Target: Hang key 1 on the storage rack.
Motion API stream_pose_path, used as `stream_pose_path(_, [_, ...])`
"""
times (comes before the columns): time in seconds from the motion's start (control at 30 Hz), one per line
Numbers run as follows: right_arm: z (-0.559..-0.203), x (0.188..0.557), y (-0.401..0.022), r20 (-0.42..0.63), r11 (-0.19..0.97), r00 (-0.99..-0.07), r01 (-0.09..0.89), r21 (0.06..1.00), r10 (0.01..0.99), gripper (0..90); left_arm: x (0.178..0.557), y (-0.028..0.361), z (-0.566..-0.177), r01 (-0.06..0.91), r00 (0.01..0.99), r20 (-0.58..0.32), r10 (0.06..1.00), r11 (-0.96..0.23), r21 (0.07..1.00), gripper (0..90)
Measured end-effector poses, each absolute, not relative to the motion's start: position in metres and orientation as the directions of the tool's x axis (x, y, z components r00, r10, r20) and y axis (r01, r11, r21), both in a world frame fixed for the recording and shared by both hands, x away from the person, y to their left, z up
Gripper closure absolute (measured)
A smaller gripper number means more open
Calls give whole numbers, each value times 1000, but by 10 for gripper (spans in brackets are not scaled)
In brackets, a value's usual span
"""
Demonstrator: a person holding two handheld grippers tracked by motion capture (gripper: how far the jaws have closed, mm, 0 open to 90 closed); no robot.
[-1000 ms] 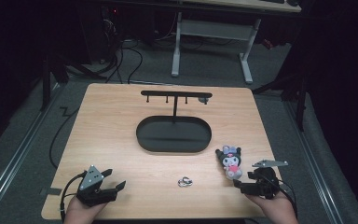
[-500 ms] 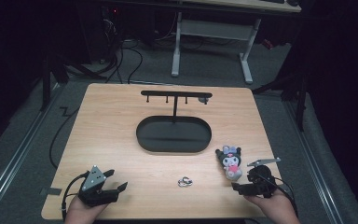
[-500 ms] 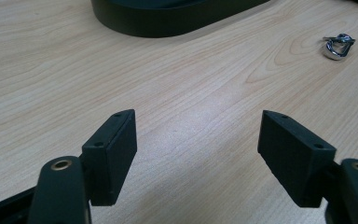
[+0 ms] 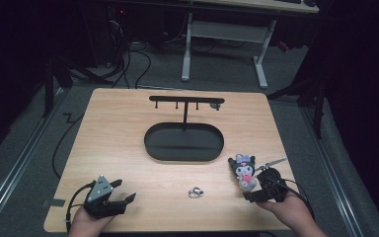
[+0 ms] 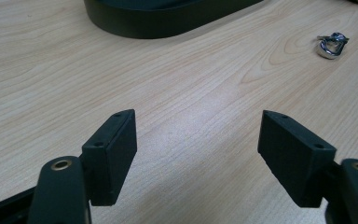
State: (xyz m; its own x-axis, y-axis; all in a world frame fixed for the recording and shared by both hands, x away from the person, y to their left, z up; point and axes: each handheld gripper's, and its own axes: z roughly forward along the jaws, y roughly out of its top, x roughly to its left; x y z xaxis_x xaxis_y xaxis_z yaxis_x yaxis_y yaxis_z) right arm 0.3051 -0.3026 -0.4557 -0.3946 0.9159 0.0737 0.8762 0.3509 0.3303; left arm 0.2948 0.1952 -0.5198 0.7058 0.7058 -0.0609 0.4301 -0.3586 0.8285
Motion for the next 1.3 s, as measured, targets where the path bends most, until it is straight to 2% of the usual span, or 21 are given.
stream_pose_path(0.2, [-445,315,-298,49,374,-401,888,268,915,216,295,195,-520,430,711,-60,700,-366,825,288])
stream_pose_path(0.43, [-440,324,-293,63,383,-407,893,237,911,186,295,195,-520,431,714,-63,697,-366,825,288])
stream_pose_path(0.77, [-437,338,-288,42,372,-386,908,190,921,193,295,195,-522,431,719,-67,692,-367,824,288])
stream_pose_path(1.17, [-456,351,-286,49,356,-368,920,161,929,172,296,193,-523,433,724,-66,686,-378,818,288])
stream_pose_path(1.3, [-468,357,-289,63,332,-344,931,154,937,213,296,193,-523,434,725,-66,685,-381,816,288])
